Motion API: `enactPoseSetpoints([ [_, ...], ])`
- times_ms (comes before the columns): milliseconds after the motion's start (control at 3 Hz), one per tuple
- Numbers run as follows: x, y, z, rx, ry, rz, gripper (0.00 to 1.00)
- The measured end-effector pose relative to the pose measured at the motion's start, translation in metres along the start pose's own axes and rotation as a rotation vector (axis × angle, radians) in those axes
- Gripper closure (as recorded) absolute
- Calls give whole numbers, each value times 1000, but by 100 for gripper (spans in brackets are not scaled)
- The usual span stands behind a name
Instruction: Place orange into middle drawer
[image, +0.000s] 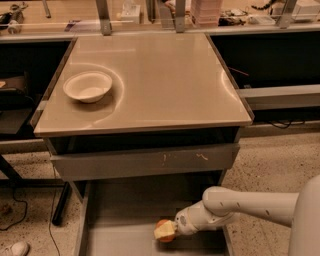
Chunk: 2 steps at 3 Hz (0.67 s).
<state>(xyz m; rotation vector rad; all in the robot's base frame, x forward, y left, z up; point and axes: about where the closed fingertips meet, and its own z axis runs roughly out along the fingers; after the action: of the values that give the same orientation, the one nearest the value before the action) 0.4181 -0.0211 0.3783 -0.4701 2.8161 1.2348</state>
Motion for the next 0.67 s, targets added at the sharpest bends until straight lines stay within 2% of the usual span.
enactPoseSetpoints([
  [333,0,0,0,0,0,1,82],
  [667,0,0,0,0,0,1,59],
])
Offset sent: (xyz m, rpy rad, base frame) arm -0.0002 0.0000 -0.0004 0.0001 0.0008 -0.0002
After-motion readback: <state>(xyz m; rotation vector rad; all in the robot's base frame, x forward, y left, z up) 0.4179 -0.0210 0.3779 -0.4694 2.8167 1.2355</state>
